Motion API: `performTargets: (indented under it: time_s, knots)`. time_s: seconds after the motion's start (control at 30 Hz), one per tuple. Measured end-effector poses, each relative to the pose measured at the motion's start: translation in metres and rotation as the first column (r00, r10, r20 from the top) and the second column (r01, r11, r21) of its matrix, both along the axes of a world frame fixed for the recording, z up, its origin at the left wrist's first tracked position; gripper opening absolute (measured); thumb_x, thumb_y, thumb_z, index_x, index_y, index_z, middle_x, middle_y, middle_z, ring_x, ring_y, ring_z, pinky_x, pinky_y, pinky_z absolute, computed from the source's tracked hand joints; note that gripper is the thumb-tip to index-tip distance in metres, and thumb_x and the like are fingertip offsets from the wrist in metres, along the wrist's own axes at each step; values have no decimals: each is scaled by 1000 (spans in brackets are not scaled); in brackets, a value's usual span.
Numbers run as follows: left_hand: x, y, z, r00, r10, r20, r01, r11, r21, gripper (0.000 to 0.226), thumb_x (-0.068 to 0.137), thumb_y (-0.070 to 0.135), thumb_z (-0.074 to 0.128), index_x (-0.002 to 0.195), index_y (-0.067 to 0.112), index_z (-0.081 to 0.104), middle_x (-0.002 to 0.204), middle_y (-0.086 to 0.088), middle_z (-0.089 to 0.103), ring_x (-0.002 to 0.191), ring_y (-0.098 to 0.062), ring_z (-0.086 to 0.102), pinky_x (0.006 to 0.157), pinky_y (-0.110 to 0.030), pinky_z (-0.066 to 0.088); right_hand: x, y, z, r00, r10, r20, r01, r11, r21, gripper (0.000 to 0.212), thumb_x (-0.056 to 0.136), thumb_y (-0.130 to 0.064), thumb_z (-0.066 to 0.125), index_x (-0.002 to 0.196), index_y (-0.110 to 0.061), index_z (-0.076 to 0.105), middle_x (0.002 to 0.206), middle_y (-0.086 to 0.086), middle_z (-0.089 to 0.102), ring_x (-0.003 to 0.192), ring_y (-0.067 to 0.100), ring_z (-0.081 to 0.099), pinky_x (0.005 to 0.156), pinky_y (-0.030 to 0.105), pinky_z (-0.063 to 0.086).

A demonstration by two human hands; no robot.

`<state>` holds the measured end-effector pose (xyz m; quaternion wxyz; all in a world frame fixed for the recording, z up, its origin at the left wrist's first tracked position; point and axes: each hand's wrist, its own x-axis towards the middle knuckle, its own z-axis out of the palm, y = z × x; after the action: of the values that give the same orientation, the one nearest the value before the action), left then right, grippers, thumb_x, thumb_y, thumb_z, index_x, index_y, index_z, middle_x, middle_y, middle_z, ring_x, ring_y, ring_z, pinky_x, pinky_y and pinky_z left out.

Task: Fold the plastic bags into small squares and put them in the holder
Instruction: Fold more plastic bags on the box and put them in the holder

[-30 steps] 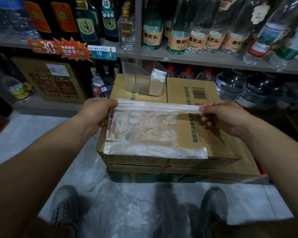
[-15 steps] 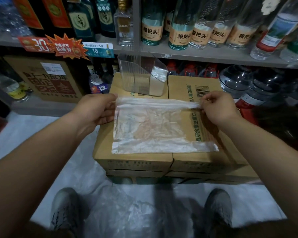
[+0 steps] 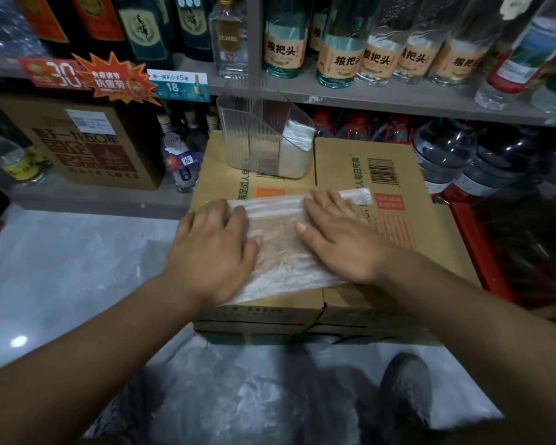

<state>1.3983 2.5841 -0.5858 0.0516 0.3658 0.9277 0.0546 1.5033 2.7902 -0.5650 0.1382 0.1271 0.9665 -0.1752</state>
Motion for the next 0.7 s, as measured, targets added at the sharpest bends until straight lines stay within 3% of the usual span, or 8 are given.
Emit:
performTargets:
  time_s: [0.13,0.23,0.33,0.43,0.5,0.6,0.7]
  knots:
    - [-8,-7,-17,998,-57,13,58,992,-110,81,92,64,0,162,22,1,170,-6,-4,156,-20,-9,126,-45,1,12,22,-12,999,-32,42,29,996,84,73,99,-67,6,159,-30,-13,165,-8,-25,148,11,-29,123,40,-16]
    - [-17,-9,-19,996,-86,34,89,992,-91,81,93,67,0,162,25,-9,170,-2,-14,155,-15,-15,126,-45,-1,23,34,-19,996,-59,66,46,983,180,75,98,-69,4,157,-31,-20,162,-6,-32,147,15,-33,122,42,-18]
    - [-22,-8,-15,991,-94,95,97,995,-23,75,98,67,9,160,32,-15,168,2,-20,154,-12,-19,124,-44,-3,29,35,-16,991,-131,20,127,982,141,77,98,-70,7,158,-29,-19,163,-5,-31,148,14,-31,123,41,-16]
    - [-24,-10,-4,957,-108,268,32,962,273,73,96,55,27,160,38,-3,168,8,-18,153,-6,-18,124,-42,-1,30,21,0,983,-145,-109,155,984,85,72,101,-63,12,161,-29,-7,165,-6,-25,149,12,-28,124,40,-12]
    - [-26,-12,2,949,-122,291,-8,912,411,74,90,45,39,158,36,11,169,7,-14,155,-9,-14,126,-45,3,31,3,7,984,-95,-152,107,992,67,68,103,-59,14,161,-28,-4,165,-7,-21,150,12,-26,125,41,-11]
    - [-16,-16,1,981,-113,156,55,940,336,63,88,45,41,147,26,32,170,-4,-1,156,-19,-4,125,-52,8,33,-28,3,987,28,-156,-13,996,92,67,105,-54,18,161,-24,-5,166,-4,-19,150,13,-27,124,37,-14]
    - [3,-21,-9,989,-146,32,135,964,228,62,94,55,30,146,21,38,167,-10,18,156,-21,8,125,-53,5,35,-38,-9,990,59,-126,-44,992,119,67,106,-50,20,161,-21,-5,167,-1,-18,152,15,-24,124,37,-13]
